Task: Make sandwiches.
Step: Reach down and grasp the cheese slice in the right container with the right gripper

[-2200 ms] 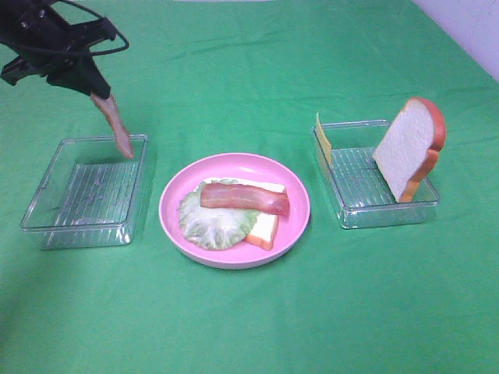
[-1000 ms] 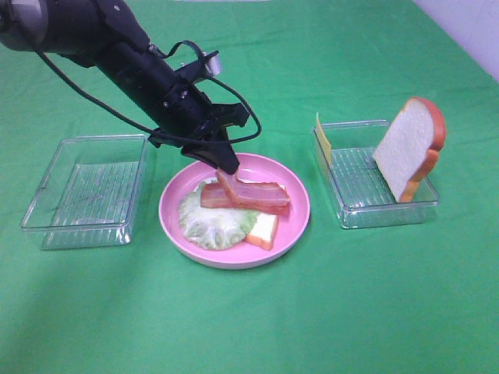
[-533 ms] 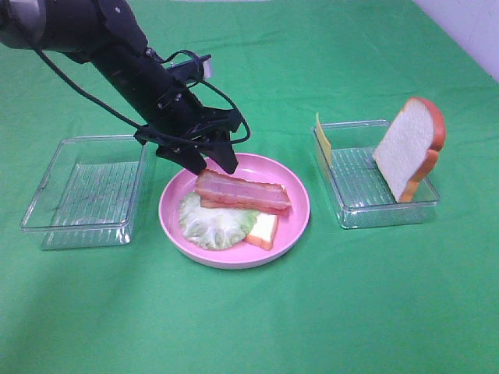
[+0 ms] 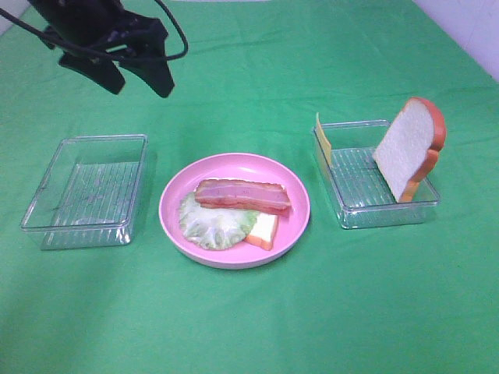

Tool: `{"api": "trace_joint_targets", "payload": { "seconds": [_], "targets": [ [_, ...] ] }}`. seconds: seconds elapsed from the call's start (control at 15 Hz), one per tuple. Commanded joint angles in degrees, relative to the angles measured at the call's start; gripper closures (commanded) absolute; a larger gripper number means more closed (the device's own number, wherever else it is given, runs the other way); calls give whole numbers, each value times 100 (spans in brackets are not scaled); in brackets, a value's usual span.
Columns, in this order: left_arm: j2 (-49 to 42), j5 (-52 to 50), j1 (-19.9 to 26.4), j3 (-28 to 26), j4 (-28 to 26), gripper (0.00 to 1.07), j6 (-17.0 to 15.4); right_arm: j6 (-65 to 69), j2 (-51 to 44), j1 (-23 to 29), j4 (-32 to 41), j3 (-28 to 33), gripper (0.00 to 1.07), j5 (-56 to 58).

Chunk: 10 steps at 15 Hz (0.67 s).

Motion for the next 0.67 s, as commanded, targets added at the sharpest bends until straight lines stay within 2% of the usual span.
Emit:
{"api": "trace_joint_targets", "payload": {
  "seconds": [0.07, 0.2, 0.27, 0.47, 0.67],
  "targets": [
    [-602, 768, 11, -17, 550, 32, -539, -34, -40, -6, 0, -6, 38, -80],
    [-980, 1220, 11, -17, 665, 32, -642, -34, -40, -6, 0, -6, 38, -80],
    [-1490, 1312, 11, 23, 665, 32, -630, -34, -40, -6, 0, -6, 38, -80],
    [-2286, 1306, 11, 453, 693, 32, -630, -34, -40, -6, 0, -6, 38, -80],
    [-3363, 1306, 11, 1627, 716, 32, -630, -34, -40, -6, 0, -6, 38, -80]
  ]
}}
